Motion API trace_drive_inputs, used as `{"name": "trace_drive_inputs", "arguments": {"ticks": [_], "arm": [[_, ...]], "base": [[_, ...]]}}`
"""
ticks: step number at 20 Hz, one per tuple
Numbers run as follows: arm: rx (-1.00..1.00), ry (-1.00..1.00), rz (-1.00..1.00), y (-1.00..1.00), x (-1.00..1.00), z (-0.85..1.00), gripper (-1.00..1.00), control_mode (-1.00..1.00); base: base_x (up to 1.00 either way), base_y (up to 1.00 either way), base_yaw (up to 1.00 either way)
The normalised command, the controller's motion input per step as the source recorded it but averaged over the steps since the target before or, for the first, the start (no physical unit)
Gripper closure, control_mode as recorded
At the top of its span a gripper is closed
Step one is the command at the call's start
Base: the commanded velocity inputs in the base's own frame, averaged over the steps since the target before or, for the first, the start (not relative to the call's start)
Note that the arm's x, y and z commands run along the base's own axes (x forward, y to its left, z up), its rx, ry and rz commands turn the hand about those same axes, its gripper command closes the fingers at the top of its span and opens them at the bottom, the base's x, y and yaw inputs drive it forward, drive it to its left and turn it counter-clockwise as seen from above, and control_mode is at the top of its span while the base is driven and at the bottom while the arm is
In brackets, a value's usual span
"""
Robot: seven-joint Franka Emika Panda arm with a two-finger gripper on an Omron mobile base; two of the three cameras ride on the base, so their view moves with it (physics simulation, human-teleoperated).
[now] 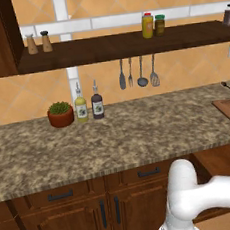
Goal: Place the appropriate cutting tool for cutting the broccoli skin on the cutting board.
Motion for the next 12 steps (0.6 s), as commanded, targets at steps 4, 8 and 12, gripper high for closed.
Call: {"name": "trace_drive_inputs", "arguments": {"ticks": [4,8,12], "arm": [[-0.01,0.0,0.0,0.0,-0.92,-0.19,-1.0,-1.0],[0.0,0.0,0.0,0.0,-1.0,0.04,-1.0,-1.0],[0.0,0.02,0.0,0.0,-0.98,0.46,-1.0,-1.0]], "base": [[0.0,0.0,0.0],[0.0,0.0,0.0],[0.0,0.0,0.0]]}}
